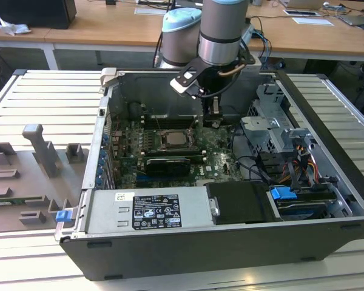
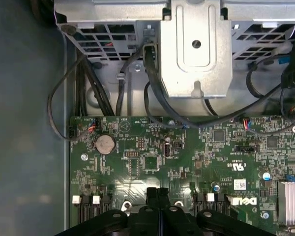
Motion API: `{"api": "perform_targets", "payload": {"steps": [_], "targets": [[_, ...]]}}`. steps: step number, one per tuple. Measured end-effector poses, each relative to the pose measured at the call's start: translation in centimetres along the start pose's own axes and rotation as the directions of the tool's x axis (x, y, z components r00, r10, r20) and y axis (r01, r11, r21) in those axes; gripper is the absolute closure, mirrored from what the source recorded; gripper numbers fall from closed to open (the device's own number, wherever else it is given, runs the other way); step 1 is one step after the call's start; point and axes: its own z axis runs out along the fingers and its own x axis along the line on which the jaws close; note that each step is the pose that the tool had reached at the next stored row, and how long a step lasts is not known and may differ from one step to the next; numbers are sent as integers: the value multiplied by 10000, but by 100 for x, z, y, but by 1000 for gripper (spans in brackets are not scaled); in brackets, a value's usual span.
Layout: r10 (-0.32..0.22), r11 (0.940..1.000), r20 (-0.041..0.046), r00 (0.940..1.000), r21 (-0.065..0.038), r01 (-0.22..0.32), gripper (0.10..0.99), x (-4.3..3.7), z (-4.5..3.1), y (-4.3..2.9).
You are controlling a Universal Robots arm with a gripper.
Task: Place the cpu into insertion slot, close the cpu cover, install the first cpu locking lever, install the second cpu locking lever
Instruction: 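Close the cpu cover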
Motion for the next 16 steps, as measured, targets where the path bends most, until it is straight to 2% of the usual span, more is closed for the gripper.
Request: {"api": "perform_targets", "payload": {"steps": [16], "targets": [[1,10000,0,10000,0,-1,980,-2,-4,-122]]}}
